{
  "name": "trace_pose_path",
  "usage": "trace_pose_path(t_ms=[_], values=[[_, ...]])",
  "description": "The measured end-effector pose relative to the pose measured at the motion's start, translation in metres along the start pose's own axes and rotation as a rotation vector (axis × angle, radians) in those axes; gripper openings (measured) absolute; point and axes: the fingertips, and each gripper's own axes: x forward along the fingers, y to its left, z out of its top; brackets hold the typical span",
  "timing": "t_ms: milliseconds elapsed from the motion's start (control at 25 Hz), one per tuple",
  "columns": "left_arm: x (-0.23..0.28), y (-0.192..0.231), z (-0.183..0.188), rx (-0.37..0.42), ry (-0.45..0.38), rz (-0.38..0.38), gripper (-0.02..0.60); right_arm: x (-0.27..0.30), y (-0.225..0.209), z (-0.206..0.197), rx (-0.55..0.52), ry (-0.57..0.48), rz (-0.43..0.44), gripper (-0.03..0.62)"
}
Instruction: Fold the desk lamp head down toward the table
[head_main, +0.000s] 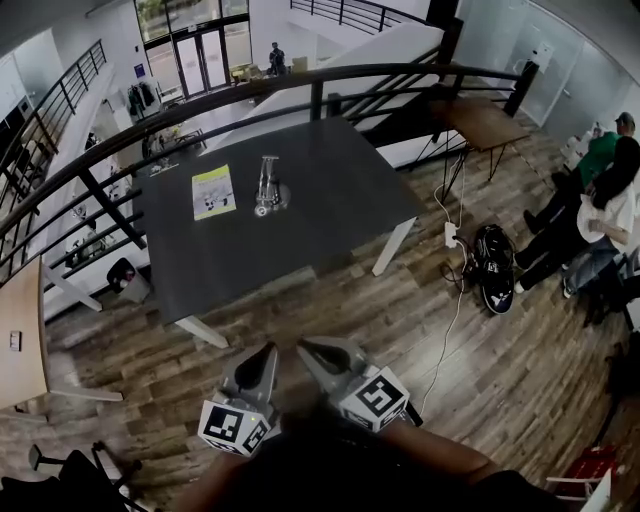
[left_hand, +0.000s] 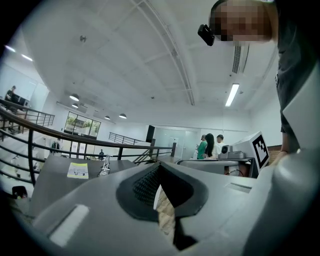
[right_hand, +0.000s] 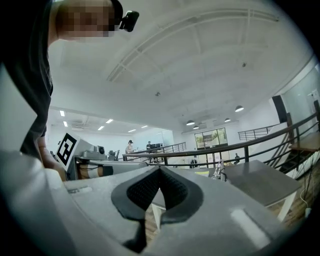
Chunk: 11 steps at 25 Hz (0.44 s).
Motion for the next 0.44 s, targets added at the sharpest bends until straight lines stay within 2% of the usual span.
trace_pose_path(t_ms=[200, 440], values=[[-0.036, -0.012, -0.011, -0.012, 0.014, -0.034, 0.002, -0.010, 0.044, -0.013, 0.023, 0.018, -0.001, 0.002], [-0.064, -0.023, -0.018, -0.009, 0.011, -0.051, 0.002, -0.023, 0.074, -0.018, 0.027, 0.014, -0.011, 0.002]])
